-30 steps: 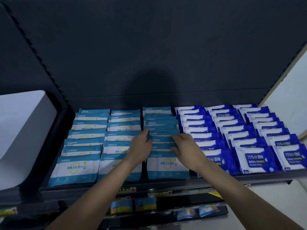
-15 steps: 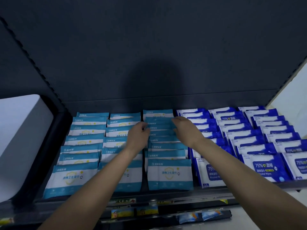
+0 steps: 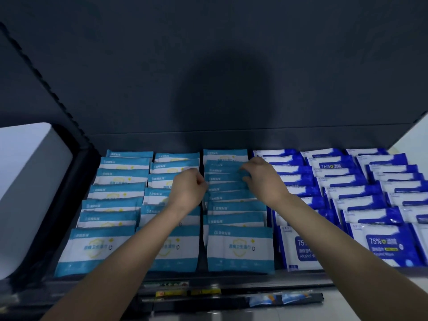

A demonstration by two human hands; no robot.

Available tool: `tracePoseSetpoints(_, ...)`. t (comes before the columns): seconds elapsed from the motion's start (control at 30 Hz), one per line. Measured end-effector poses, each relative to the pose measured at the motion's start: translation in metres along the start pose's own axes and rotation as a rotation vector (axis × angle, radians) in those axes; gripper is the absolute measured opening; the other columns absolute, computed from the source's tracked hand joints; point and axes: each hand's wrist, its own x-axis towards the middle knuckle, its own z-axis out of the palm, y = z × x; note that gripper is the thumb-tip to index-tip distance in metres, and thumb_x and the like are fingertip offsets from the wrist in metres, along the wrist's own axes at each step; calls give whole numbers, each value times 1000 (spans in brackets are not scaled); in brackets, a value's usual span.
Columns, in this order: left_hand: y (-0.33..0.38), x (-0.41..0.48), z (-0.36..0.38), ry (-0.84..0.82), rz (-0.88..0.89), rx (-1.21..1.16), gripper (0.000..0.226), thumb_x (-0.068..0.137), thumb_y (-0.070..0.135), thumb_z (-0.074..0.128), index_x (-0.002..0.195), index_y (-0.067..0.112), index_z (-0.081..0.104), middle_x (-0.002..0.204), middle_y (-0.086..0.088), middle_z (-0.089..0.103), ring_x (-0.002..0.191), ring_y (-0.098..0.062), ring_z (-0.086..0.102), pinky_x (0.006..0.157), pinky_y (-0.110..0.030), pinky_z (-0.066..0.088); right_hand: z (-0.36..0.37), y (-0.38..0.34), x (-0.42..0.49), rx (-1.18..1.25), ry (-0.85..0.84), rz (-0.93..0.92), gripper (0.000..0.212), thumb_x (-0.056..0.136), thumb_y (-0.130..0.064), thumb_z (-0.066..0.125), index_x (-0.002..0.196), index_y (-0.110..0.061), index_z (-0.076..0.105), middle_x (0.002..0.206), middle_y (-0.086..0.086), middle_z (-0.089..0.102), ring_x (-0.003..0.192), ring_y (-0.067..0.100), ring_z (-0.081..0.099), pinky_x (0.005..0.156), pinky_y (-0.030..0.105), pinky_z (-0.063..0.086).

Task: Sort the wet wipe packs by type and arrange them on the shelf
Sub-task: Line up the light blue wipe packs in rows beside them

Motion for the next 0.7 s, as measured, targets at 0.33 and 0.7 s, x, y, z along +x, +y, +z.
tracePoseSetpoints(0.33, -11, -46, 1, -107, 103, 20, 16, 87, 23, 68, 75, 18, 59, 73, 5, 61, 66, -5, 55, 51, -12, 39, -10, 5, -47, -87, -172, -19, 21, 95, -15, 52, 110, -8, 65, 108, 10, 60, 98, 22, 55, 73, 25, 40)
tracePoseSetpoints(0.7, -4, -70, 4, -44, 19, -111, 15, 84, 18, 72, 80, 16, 58, 77, 4, 59, 73, -11, 58, 61, -18, 48, -5, -12, -52, -21, -112, 37, 23, 97, -10, 48, 110, -11, 67, 114, 6, 61, 101, 19, 56, 81, 23, 43)
